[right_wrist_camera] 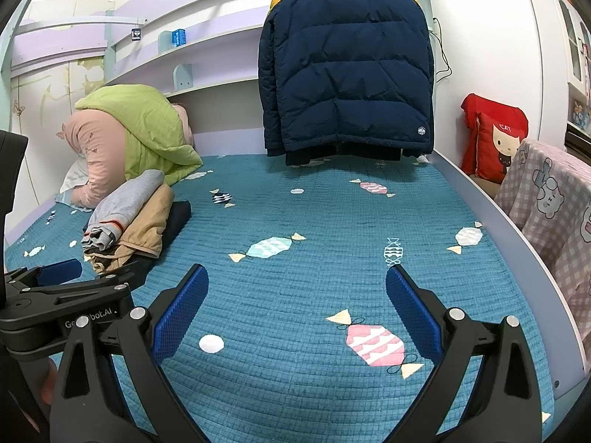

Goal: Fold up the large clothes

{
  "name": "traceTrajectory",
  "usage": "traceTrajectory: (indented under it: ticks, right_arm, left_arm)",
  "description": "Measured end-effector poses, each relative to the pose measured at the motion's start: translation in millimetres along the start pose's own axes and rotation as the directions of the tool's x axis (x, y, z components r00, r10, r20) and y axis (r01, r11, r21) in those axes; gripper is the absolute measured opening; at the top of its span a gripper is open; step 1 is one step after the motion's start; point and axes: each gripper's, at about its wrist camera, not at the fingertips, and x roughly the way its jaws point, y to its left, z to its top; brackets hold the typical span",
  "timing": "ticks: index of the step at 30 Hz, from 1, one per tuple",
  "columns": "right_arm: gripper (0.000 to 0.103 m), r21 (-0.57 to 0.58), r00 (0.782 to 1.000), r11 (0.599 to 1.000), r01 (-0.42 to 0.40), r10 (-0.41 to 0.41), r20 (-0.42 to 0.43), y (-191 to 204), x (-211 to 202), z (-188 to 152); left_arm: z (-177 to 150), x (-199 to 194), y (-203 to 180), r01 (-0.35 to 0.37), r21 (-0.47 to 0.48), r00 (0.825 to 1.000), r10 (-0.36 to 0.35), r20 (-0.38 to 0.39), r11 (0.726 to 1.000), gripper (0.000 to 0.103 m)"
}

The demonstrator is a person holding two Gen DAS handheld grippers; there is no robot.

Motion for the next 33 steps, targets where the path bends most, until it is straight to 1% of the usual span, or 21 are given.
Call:
traceTrajectory:
  ticks: [33]
  right_arm:
    - [0.094, 0.000, 1.000, 1.000, 0.015, -0.015, 0.012, -0.1, -5.0, 0.0]
  left_arm:
    - [-0.6, 0.0, 1.6, 0.002, 0.011, 1.000, -0.002, 0.006, 1.000, 0.091]
